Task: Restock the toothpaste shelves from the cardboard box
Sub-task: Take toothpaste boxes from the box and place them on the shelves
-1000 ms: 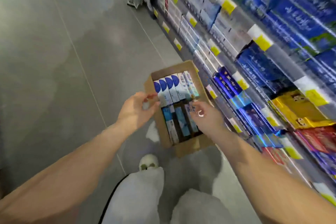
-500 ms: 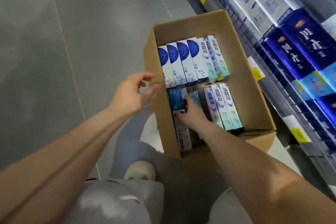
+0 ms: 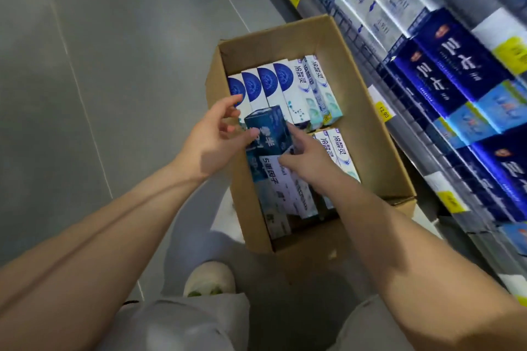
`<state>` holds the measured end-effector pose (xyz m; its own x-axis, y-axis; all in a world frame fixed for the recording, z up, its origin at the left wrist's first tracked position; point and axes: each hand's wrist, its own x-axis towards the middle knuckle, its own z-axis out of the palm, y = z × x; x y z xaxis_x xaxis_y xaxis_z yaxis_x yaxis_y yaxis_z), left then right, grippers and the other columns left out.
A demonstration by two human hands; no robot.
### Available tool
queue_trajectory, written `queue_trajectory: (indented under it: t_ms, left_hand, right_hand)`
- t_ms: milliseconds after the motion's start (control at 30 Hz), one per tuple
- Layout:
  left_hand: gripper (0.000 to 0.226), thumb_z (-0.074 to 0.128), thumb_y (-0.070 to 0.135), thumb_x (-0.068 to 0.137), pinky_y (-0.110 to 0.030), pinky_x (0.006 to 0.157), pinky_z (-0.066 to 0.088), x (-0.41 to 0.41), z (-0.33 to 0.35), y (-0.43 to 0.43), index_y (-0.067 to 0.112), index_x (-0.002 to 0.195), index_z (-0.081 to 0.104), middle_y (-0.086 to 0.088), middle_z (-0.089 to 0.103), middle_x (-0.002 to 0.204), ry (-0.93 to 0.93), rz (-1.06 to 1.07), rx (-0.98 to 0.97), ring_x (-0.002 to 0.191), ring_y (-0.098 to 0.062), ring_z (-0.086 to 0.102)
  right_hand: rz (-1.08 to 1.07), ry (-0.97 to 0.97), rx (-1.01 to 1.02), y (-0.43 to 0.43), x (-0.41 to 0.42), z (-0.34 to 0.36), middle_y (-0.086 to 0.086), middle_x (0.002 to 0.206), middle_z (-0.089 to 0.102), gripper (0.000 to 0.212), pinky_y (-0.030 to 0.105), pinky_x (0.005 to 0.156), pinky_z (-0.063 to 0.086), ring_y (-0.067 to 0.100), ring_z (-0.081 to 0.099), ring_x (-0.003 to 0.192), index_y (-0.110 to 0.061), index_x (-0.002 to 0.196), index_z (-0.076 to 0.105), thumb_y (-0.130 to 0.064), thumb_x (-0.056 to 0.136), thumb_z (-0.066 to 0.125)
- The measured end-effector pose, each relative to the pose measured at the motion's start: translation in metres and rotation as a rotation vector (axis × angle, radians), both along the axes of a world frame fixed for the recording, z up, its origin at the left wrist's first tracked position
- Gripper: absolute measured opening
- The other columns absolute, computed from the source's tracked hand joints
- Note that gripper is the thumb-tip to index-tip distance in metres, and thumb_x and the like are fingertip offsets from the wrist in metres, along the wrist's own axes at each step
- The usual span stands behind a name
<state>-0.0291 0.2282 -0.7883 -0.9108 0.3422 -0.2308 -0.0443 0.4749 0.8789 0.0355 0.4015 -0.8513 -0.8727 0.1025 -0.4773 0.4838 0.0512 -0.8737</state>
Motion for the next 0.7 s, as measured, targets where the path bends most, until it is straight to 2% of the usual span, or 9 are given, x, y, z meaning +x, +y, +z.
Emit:
queue_trajectory:
  t_ms: [33,100,167,267,333,433,533,600,700]
  left_hand:
    - [0.07,0.074,0.019,0.08,-0.005,0.067,0.045,-0.002,0.006,0.009,0.029,0.139,0.038,0.004,0.049,0.125,-0.052,-0.006,0.045,0.095,-0.004,0.054]
    - [0.079,0.077,0.02,0.076,-0.019,0.083,0.052,-0.006,0.015,0.024,0.036,0.141,0.035,0.005,0.048,0.133,-0.141,-0.02,0.126,0.113,-0.006,0.052]
    - [0.067,0.078,0.021,0.074,-0.034,0.09,0.053,-0.008,0.024,0.035,0.039,0.131,0.047,0.01,0.058,0.121,-0.204,-0.025,0.182,0.108,-0.006,0.058]
    - [0.048,0.079,0.017,0.072,-0.036,0.079,0.057,-0.004,0.039,0.044,0.033,0.113,0.06,0.006,0.064,0.111,-0.25,-0.015,0.267,0.1,-0.016,0.065]
    - [0.045,0.078,0.013,0.073,-0.037,0.071,0.058,0.0,0.048,0.046,0.029,0.11,0.06,-0.002,0.062,0.115,-0.282,0.031,0.331,0.091,-0.017,0.068]
    - [0.039,0.074,0.007,0.077,-0.036,0.065,0.058,0.007,0.058,0.043,0.03,0.104,0.058,-0.004,0.061,0.115,-0.29,0.072,0.383,0.085,-0.016,0.068]
    - [0.039,0.073,0.007,0.078,-0.039,0.071,0.058,0.015,0.061,0.036,0.029,0.105,0.055,-0.003,0.062,0.114,-0.293,0.065,0.4,0.091,-0.019,0.068]
    - [0.042,0.076,0.015,0.076,-0.039,0.089,0.052,0.016,0.062,0.027,0.027,0.11,0.054,-0.004,0.061,0.119,-0.168,0.046,0.284,0.106,-0.022,0.063]
    - [0.085,0.084,0.049,0.059,-0.037,0.11,0.024,0.011,0.064,0.01,0.029,0.132,0.047,-0.001,0.045,0.136,0.372,-0.164,-0.335,0.129,-0.025,0.034]
  right_hand:
    - [0.054,0.016,-0.039,0.006,-0.002,0.015,-0.001,0.125,0.06,0.076,0.033,0.086,0.053,0.015,0.059,0.111,-0.029,0.141,0.039,0.004,0.076,0.061]
    - [0.126,0.036,-0.043,0.014,-0.004,0.041,0.004,0.121,0.063,0.076,0.038,0.083,0.052,0.02,0.062,0.107,-0.032,0.138,0.044,0.004,0.072,0.06]
    - [0.118,0.037,-0.007,0.022,-0.002,0.058,0.009,0.113,0.067,0.069,0.035,0.076,0.051,0.021,0.065,0.094,-0.029,0.132,0.049,0.006,0.074,0.06]
    - [0.071,0.052,0.009,0.035,0.012,0.077,-0.006,0.102,0.067,0.061,0.018,0.073,0.049,0.007,0.062,0.088,-0.029,0.124,0.054,0.007,0.077,0.067]
    - [0.09,0.04,0.127,0.043,0.029,0.084,-0.018,0.114,0.058,0.069,0.009,0.078,0.044,-0.007,0.056,0.095,-0.029,0.132,0.048,-0.004,0.074,0.076]
    - [0.139,0.053,0.416,0.057,0.05,0.076,-0.011,0.141,0.044,0.081,0.021,0.103,0.032,0.001,0.042,0.121,-0.026,0.142,0.038,-0.012,0.074,0.079]
    - [0.132,0.039,0.472,0.06,0.055,0.077,-0.011,0.14,0.047,0.075,0.038,0.109,0.033,0.01,0.042,0.126,-0.033,0.139,0.043,-0.015,0.075,0.078]
    - [0.14,-0.017,0.534,0.058,0.051,0.081,-0.007,0.141,0.046,0.073,0.043,0.107,0.033,0.016,0.038,0.128,-0.037,0.139,0.041,-0.018,0.077,0.076]
    - [0.152,-0.067,0.644,0.054,0.039,0.088,-0.002,0.142,0.039,0.071,0.037,0.098,0.036,0.019,0.025,0.132,-0.04,0.141,0.036,-0.024,0.081,0.071]
